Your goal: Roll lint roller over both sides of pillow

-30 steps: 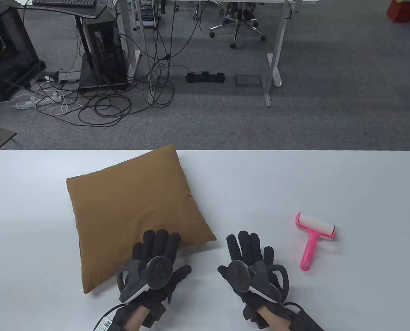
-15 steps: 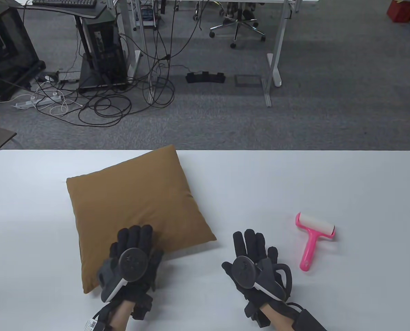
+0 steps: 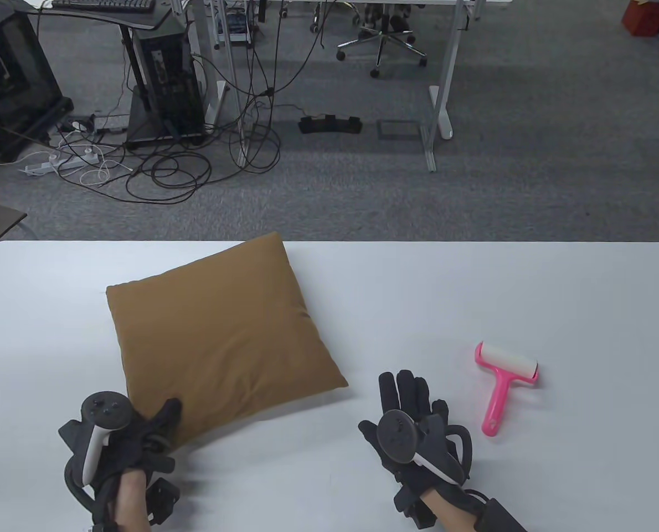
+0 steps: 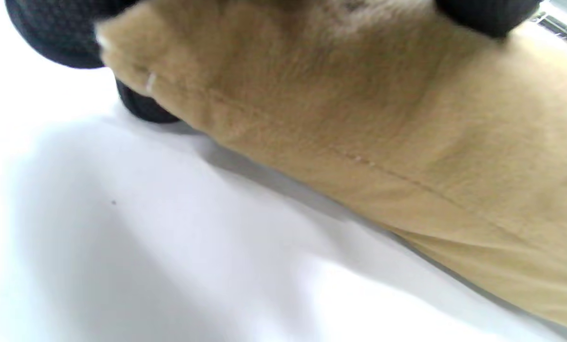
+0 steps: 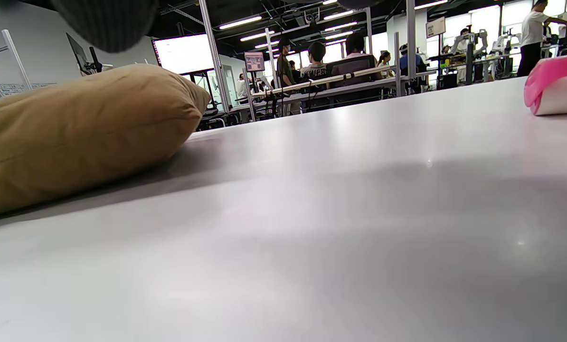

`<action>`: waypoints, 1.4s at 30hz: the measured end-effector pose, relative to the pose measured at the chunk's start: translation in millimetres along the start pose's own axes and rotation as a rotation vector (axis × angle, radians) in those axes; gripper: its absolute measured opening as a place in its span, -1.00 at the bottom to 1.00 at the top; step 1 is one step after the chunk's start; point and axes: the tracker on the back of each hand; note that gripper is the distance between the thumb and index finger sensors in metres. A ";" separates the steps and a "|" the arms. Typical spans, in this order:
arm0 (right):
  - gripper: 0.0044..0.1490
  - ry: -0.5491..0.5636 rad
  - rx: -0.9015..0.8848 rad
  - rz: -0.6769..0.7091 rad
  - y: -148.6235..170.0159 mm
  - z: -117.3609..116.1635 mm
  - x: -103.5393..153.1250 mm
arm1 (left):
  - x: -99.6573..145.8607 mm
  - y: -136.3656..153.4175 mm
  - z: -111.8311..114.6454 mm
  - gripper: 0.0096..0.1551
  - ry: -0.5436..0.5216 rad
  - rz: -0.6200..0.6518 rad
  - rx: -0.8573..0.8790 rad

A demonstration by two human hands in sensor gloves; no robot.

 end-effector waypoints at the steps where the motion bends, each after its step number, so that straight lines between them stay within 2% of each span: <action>1: 0.06 0.001 -0.003 -0.004 0.8 0.6 0.2 | -0.5 -0.6 0.4 0.38 -0.014 0.000 -0.032; 3: 0.06 0.014 -0.008 -0.015 3.7 2.7 0.4 | -4.2 -1.8 1.0 0.34 0.004 0.015 -0.036; 5: 0.06 0.020 -0.012 -0.029 7.0 3.9 0.6 | -8.3 -3.5 2.6 0.27 0.007 0.059 0.054; 8: 0.06 0.025 -0.043 -0.072 17.2 6.0 0.0 | -13.3 -14.0 9.1 0.20 -0.029 0.194 0.126; 11: 0.09 0.060 -0.061 -0.122 29.9 8.6 -0.3 | -13.9 -29.8 19.7 0.16 -0.030 0.289 0.127; 14: 0.12 0.123 -0.069 -0.219 51.3 13.6 1.9 | -14.9 -47.9 30.5 0.14 -0.049 0.364 0.092; 19: 0.19 0.180 -0.092 -0.458 101.0 20.3 12.4 | -18.7 -73.0 51.2 0.15 0.013 0.467 0.085; 22: 0.21 0.158 -0.102 -0.597 129.1 19.5 20.5 | -18.0 -84.7 61.0 0.15 0.060 0.529 0.068; 27: 0.30 0.065 -0.107 -0.728 153.0 10.8 25.1 | -14.0 -97.3 72.8 0.13 0.162 0.603 0.062; 32: 0.33 -0.042 -0.032 -0.780 160.3 -1.4 19.6 | -12.7 -103.1 80.5 0.12 0.234 0.639 0.058; 38: 0.32 -0.099 0.033 -0.806 163.5 -9.9 14.3 | -13.2 -100.1 82.2 0.14 0.224 0.627 0.061; 42: 0.26 -0.121 0.011 -0.815 166.2 -13.5 13.2 | -13.5 -97.3 82.8 0.17 0.226 0.616 0.075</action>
Point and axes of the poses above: the tracker on the back of each hand, its own y axis roughly to the little-finger side, its own x axis roughly from the fingertips to the wrist, z = x × y, and after that the axes turned 15 degrees about z, right-handed
